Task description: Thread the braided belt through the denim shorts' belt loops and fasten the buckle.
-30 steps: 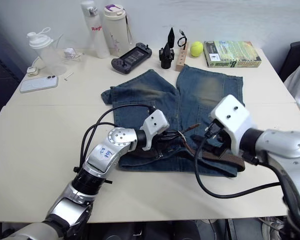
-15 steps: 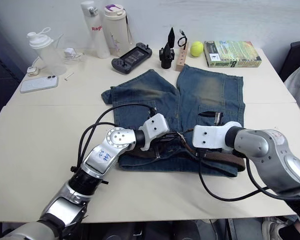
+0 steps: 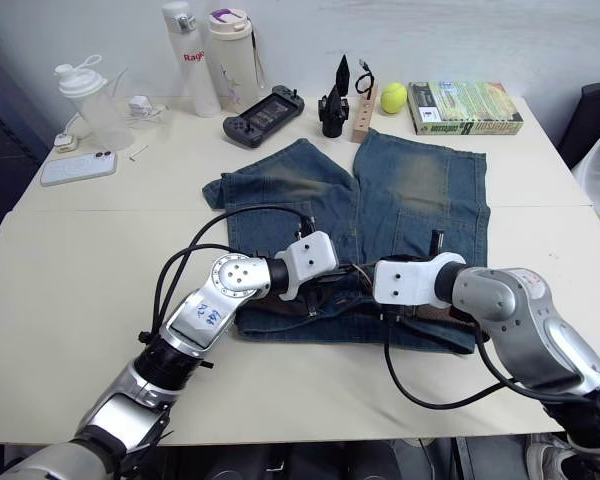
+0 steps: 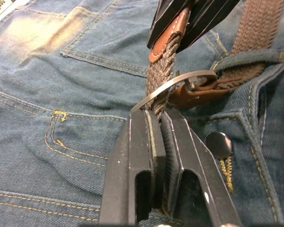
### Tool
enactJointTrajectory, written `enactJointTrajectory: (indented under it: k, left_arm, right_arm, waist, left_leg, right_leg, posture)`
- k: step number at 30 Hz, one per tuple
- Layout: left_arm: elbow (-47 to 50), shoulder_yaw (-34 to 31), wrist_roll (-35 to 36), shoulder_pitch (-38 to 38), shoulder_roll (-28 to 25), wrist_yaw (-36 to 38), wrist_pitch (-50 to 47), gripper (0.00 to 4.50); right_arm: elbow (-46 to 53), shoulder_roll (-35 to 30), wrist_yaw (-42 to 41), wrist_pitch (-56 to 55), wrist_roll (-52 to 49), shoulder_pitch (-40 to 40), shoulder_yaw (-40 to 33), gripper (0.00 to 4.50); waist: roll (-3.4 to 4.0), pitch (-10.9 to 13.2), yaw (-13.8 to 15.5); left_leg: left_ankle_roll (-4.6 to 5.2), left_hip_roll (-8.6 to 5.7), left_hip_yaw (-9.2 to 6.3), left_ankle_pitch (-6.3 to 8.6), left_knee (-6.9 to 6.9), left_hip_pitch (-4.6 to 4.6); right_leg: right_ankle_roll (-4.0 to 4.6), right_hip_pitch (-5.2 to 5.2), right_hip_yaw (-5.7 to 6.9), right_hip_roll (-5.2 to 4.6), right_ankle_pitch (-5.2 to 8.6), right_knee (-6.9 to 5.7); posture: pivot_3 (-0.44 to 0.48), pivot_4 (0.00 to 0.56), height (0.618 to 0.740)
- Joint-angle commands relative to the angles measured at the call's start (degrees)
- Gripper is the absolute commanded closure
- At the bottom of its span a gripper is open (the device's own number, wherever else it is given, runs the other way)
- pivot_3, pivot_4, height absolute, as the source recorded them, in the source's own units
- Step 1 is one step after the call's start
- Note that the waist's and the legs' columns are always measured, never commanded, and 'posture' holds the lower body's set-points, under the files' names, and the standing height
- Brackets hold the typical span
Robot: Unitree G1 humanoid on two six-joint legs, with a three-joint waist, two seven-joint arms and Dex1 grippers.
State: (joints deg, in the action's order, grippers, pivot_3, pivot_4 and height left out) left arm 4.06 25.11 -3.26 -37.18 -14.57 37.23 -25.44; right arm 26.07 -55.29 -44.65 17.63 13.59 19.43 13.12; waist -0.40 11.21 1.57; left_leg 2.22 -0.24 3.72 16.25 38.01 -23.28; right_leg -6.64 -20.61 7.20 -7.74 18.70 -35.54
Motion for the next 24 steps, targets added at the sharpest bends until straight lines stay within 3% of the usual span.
enactJointTrajectory:
  k: [1, 8, 13, 17, 22, 24]
  left_arm:
    - [2.08, -0.37, 0.29, -0.36, 0.65, 0.58, 2.05, 3.71]
    - [2.98, -3.23, 3.36, 0.02, 0.35, 2.99, 1.94, 0.94]
    - [5.04, -11.91, 11.96, 0.31, -3.92, 8.72, 0.42, 0.94]
    - [1.39, -23.76, 24.85, 0.26, -6.66, 14.33, -4.46, 0.94]
    - [-7.79, -26.01, 24.82, 0.33, -8.30, 14.85, -2.91, 0.94]
    - [-12.22, -23.56, 21.06, 0.85, -9.13, 15.32, 1.34, 1.45]
  right_arm:
    - [1.89, 1.11, -0.50, 0.77, 0.56, -0.21, -1.52, 4.50]
    - [3.64, 2.97, -0.14, 4.71, 0.56, -1.29, -2.98, 4.50]
    - [5.32, 3.44, 0.70, 6.61, 0.44, -2.92, -4.99, 4.50]
    - [6.03, 3.63, 1.69, 6.75, 0.91, -4.21, -6.25, 4.50]
    - [6.30, 4.04, 2.06, 6.40, 1.34, -4.83, -6.20, 4.50]
    - [6.56, 4.24, 2.15, 6.39, 1.43, -4.86, -6.24, 4.50]
  waist:
    - [0.00, 0.00, 0.01]
    - [0.00, 0.00, 0.00]
    - [0.01, 0.00, -0.08]
    - [0.01, 0.00, -0.15]
    - [0.01, 0.00, 0.16]
    - [0.01, 0.00, 0.18]
  left_leg:
    - [0.00, 0.00, 0.00, 0.00, 0.00, 0.00]
    - [0.00, 0.00, -0.02, 0.00, 0.01, 0.00]
    - [0.00, 0.02, -0.02, 0.00, 0.01, 0.01]
    - [-0.01, 0.04, -0.03, -0.01, 0.01, 0.02]
    - [-0.01, -0.01, -0.06, -0.01, 0.06, 0.03]
    - [-0.01, -0.03, -0.06, -0.01, 0.07, 0.01]
  right_leg:
    - [0.00, 0.00, 0.01, 0.00, 0.00, 0.00]
    - [0.00, 0.01, 0.02, -0.01, 0.00, 0.00]
    - [0.00, 0.00, 0.02, 0.00, 0.00, -0.02]
    - [0.00, 0.00, 0.03, 0.03, 0.00, -0.03]
    - [0.00, 0.06, 0.08, 0.01, 0.00, -0.04]
    - [0.00, 0.05, 0.08, 0.00, 0.00, -0.03]
  posture:
    - [0.000, 0.150, 0.724]
    - [0.000, 0.150, 0.724]
    - [0.000, 0.150, 0.724]
    - [0.000, 0.150, 0.724]
    - [0.000, 0.150, 0.724]
    - [0.000, 0.150, 0.724]
